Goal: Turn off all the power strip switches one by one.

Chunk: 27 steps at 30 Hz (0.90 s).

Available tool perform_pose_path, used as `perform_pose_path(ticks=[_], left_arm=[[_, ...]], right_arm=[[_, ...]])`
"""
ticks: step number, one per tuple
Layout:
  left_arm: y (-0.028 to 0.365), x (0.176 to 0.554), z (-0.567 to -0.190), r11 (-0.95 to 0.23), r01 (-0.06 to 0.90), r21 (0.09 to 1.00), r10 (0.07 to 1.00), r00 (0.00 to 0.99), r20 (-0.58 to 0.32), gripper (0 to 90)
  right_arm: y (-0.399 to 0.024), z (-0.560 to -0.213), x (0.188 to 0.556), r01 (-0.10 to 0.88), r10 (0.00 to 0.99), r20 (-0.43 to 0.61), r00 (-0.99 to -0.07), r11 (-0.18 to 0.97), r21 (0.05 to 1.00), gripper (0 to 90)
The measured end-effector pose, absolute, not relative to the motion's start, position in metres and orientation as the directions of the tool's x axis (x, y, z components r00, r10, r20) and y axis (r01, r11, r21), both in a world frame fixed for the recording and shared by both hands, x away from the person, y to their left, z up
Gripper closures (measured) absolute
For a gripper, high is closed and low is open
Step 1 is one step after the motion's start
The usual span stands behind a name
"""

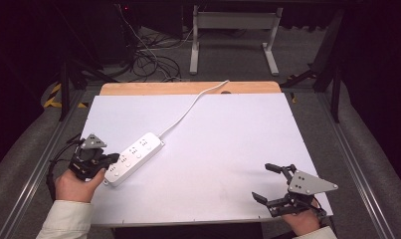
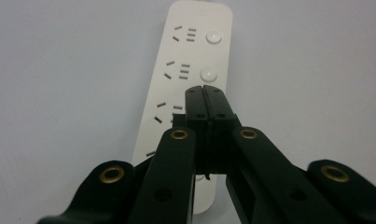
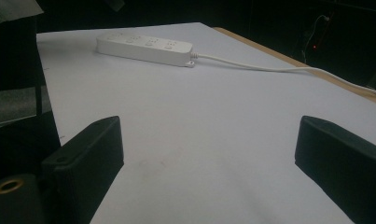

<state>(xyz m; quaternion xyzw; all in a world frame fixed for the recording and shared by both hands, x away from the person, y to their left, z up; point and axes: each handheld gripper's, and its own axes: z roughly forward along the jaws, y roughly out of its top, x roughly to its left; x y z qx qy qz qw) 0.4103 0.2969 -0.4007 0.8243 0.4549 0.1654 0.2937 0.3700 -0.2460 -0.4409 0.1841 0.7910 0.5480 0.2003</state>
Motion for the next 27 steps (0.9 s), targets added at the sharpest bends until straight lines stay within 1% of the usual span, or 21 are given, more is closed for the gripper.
perform_pose_path(ticks=[3, 10, 15, 27], left_arm=[[0.299, 0.413, -0.404, -0.413, 0.677, 0.609, 0.845, 0.534, -0.021, 90.0], [0.301, 0.416, -0.409, -0.421, 0.723, 0.548, 0.846, 0.531, -0.051, 90.0], [0.299, 0.42, -0.414, -0.446, 0.742, 0.5, 0.842, 0.537, -0.046, 90.0], [0.296, 0.425, -0.425, -0.477, 0.767, 0.429, 0.839, 0.543, -0.037, 90.0]], right_arm=[[-0.246, -0.441, 0.37, 0.071, 0.509, -0.115, -0.853, 0.331, 0.941, 8.2], [-0.246, -0.441, 0.371, 0.07, 0.507, -0.115, -0.854, 0.332, 0.941, 8.1], [-0.246, -0.441, 0.371, 0.073, 0.506, -0.113, -0.855, 0.333, 0.94, 8.1], [-0.246, -0.442, 0.371, 0.074, 0.502, -0.112, -0.858, 0.337, 0.938, 8.2]])
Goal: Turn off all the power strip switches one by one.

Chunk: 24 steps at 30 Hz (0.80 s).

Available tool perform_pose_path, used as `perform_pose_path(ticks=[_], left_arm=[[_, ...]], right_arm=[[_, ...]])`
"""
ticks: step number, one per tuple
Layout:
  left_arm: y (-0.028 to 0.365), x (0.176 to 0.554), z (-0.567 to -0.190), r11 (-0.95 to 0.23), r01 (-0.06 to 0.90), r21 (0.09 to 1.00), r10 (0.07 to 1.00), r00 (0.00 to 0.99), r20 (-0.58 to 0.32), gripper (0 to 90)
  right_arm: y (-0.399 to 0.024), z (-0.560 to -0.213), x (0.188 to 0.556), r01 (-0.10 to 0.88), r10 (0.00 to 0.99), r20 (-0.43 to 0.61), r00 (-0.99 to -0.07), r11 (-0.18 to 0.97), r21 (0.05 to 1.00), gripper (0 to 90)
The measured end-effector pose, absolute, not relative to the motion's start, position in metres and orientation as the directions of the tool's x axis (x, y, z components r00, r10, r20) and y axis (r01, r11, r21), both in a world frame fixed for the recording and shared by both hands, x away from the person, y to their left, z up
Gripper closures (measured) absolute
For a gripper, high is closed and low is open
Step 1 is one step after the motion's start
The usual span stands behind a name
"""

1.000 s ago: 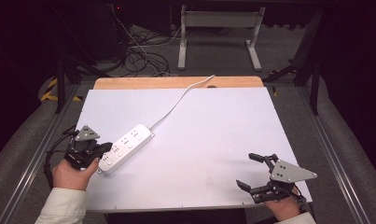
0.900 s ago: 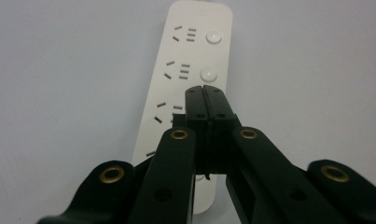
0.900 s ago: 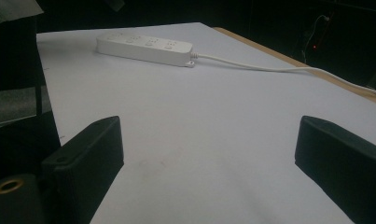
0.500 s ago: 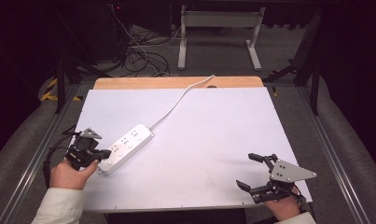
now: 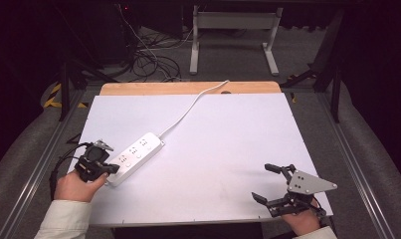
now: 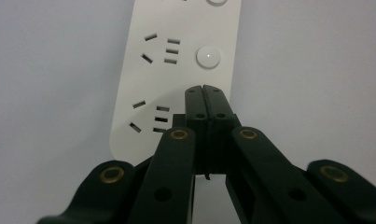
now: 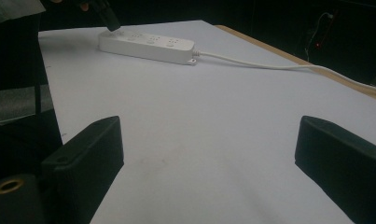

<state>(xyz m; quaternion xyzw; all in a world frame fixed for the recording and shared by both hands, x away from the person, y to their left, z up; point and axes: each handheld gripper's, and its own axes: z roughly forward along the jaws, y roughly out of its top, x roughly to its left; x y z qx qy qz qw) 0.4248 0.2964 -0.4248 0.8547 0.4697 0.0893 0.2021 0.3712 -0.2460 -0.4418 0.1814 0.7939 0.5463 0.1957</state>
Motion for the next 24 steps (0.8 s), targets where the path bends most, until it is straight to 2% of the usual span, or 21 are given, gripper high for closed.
perform_pose_path(ticks=[24], left_arm=[[0.2909, 0.426, -0.4333, -0.49, 0.772, 0.405, 0.841, 0.541, -0.016, 90.0]], right_arm=[[-0.2461, -0.4414, 0.3708, 0.069, 0.496, -0.114, -0.861, 0.337, 0.939, 8.1]])
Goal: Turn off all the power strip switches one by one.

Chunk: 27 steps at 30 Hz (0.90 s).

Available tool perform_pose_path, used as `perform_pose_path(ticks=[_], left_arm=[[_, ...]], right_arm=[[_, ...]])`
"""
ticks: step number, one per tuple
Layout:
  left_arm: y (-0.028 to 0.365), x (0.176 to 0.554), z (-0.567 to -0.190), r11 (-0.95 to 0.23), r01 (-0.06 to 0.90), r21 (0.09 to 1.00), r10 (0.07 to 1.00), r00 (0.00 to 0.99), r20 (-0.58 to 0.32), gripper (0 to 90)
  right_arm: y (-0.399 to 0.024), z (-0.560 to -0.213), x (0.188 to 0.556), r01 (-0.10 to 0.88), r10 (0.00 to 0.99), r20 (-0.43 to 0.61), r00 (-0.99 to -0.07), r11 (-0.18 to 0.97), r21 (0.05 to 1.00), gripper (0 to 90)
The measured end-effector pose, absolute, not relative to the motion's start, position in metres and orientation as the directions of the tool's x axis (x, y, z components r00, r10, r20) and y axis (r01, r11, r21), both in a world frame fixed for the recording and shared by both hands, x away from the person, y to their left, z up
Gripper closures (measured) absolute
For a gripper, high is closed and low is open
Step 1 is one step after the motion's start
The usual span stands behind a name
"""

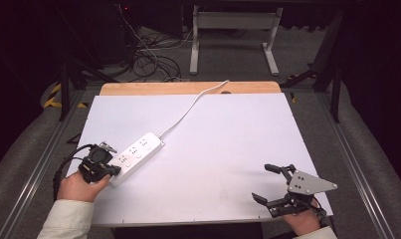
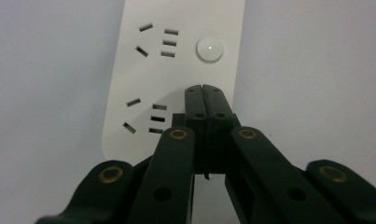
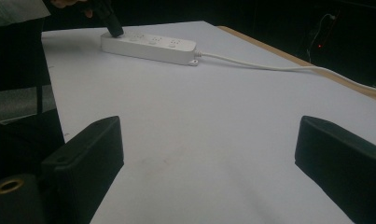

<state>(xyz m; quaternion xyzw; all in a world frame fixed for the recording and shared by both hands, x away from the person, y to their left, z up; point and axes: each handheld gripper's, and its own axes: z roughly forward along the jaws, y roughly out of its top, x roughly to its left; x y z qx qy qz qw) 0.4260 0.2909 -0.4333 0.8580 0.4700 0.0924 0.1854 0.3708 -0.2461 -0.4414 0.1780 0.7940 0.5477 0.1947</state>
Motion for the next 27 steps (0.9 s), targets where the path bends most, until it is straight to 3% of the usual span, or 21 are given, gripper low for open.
perform_pose_path(ticks=[27], left_arm=[[0.2875, 0.4211, -0.4358, -0.474, 0.767, 0.432, 0.855, 0.518, 0.017, 90.0]], right_arm=[[-0.2462, -0.4411, 0.3697, 0.067, 0.492, -0.114, -0.863, 0.336, 0.939, 8.1]])
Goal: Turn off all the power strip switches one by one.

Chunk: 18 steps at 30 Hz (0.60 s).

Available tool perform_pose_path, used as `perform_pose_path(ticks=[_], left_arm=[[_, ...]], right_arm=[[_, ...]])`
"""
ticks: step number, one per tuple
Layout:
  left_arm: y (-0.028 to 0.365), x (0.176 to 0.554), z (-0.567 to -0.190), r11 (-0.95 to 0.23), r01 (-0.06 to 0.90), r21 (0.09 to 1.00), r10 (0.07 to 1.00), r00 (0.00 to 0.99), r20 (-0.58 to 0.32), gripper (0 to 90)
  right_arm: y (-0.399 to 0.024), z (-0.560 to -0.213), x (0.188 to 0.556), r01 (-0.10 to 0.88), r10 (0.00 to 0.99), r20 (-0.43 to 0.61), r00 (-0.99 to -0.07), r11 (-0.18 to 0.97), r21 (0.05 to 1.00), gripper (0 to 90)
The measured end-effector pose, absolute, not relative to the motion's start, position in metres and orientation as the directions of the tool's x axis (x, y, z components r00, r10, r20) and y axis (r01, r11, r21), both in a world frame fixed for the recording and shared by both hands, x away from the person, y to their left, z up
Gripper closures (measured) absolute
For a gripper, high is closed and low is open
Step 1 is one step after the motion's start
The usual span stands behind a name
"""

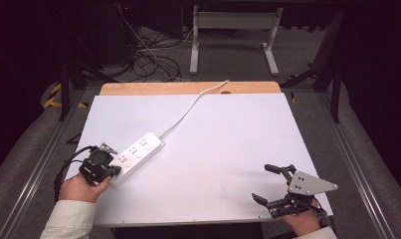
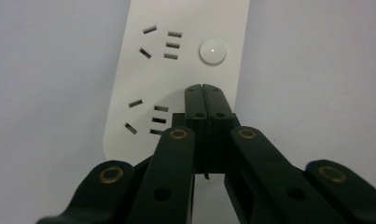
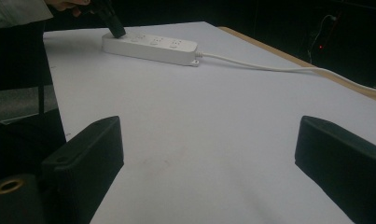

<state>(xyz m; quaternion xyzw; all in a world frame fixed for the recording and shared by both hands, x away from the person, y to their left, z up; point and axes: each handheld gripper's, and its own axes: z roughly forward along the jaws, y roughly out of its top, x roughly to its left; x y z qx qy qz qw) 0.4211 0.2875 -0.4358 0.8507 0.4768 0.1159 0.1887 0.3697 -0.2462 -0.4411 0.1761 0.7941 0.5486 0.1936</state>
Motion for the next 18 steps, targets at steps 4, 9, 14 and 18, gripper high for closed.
perform_pose_path(ticks=[4, 9, 14, 18], left_arm=[[0.2877, 0.4192, -0.437, -0.475, 0.76, 0.445, 0.853, 0.522, 0.018, 90.0], [0.2888, 0.417, -0.4392, -0.459, 0.758, 0.464, 0.858, 0.513, 0.012, 90.0], [0.2902, 0.4157, -0.44, -0.454, 0.753, 0.476, 0.858, 0.514, 0.004, 90.0], [0.2895, 0.4153, -0.434, -0.459, 0.737, 0.496, 0.856, 0.517, 0.024, 90.0]], right_arm=[[-0.2463, -0.4409, 0.3695, 0.068, 0.492, -0.114, -0.863, 0.335, 0.94, 8.1], [-0.247, -0.4407, 0.3692, 0.066, 0.493, -0.116, -0.862, 0.336, 0.94, 8.1], [-0.247, -0.4407, 0.369, 0.067, 0.494, -0.114, -0.862, 0.334, 0.94, 8.1], [-0.2468, -0.4408, 0.3696, 0.067, 0.493, -0.112, -0.862, 0.332, 0.941, 8.1]])
